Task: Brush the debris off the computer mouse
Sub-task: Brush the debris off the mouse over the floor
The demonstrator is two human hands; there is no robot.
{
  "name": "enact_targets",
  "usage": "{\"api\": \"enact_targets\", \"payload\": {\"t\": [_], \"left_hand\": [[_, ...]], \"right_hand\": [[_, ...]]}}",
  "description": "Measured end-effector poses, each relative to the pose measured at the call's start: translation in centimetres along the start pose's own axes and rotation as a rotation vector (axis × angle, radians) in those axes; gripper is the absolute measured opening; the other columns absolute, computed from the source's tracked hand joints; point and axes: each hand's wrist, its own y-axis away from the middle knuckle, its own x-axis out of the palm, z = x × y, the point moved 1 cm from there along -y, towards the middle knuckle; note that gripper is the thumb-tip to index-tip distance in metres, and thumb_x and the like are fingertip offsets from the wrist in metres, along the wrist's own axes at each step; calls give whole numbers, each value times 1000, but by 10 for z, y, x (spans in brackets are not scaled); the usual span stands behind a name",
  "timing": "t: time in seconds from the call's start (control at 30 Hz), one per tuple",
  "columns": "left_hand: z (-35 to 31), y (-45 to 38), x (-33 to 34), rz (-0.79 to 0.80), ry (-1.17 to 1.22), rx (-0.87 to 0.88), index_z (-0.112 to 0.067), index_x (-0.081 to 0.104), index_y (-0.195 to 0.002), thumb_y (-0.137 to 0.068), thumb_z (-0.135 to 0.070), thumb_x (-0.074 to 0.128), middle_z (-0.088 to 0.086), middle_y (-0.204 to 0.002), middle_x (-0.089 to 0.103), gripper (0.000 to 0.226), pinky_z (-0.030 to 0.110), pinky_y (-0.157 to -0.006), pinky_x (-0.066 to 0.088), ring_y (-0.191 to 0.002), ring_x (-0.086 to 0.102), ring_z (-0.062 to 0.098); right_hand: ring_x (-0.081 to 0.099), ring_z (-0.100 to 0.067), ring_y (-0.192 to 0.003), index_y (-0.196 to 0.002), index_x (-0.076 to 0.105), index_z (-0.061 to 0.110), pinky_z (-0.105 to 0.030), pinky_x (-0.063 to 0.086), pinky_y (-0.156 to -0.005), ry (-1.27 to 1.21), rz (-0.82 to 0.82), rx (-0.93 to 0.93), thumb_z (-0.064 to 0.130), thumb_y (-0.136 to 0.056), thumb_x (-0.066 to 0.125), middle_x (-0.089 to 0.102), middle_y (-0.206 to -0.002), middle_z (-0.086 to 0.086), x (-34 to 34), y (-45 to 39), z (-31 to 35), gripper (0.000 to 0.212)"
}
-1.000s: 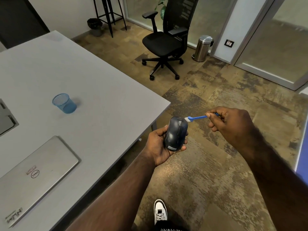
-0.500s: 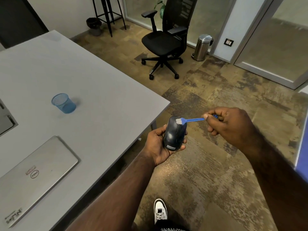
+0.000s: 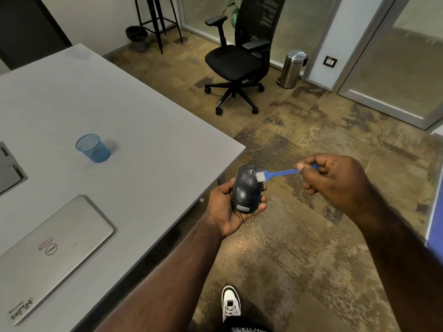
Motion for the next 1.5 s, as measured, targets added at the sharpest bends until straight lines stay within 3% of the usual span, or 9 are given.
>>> {"api": "enact_targets", "payload": {"t": [0.13,0.2,0.4,0.6,0.8,1.0,1.23,1.37,1.5], "left_hand": [[0,-2,2,25,56,28,2,64,-120,-96,-35,37,25,-108,66,52,46,-71,59,-86,67,37],[-1,-2,3,27,64,29,2,64,-120,-97,-36,36,25,-108,67,53,46,-71,59,-86,67,37],[-5,-2,-3,-9,65,16,5,66,-115,-97,-38,31,24,-108,68,58,45,-72,60,-85,69,36],[-1,-3,-1,-59,64,50,2,70,-110,-97,-36,37,26,-107,69,51,47,-70,60,-87,70,37],[-1,-6,0,-106,27,55,1,61,-121,-98,-39,37,23,-106,69,52,47,-76,59,-89,66,36],[2,-6,-1,-130,40,92,-6,68,-109,-97,-36,43,19,-95,73,41,46,-75,58,-81,71,33],[2,-8,-1,-115,-41,100,-5,62,-117,-98,-35,39,19,-98,72,42,47,-83,56,-86,69,32],[2,-7,-2,-137,-63,100,-6,61,-118,-99,-34,37,18,-98,73,41,45,-80,57,-86,69,31],[3,-6,-4,-154,-48,93,-4,57,-125,-98,-33,39,19,-114,65,43,46,-79,57,-91,69,32]], "right_hand": [[67,-7,-51,-86,74,24,-19,53,-49,19,382,5,18,-90,68,73,-65,1,13,8,3,10],[67,-6,-51,-88,75,21,-17,53,-50,41,333,0,19,-90,68,72,-63,2,15,9,2,7],[69,1,-58,-104,73,19,-18,56,-53,119,-98,-122,29,-93,60,70,-67,11,5,7,5,19],[68,1,-54,-91,73,26,-8,49,-48,75,247,-165,21,-91,67,71,-62,11,18,13,5,8],[69,-1,-56,-104,74,21,-21,57,-52,90,-114,-146,32,-93,60,72,-70,14,15,10,6,21],[67,0,-54,-91,76,26,-11,51,-52,94,358,-144,20,-90,68,73,-67,9,19,11,10,10],[68,1,-59,-102,76,22,-26,60,-54,176,-27,-140,30,-91,60,71,-69,15,20,10,18,21],[68,-1,-54,-96,76,27,-32,61,-55,143,200,-110,30,-88,64,72,-62,10,23,12,20,15],[67,1,-51,-88,73,32,-15,53,-51,103,332,-108,19,-90,68,73,-64,11,21,11,22,14]]}}
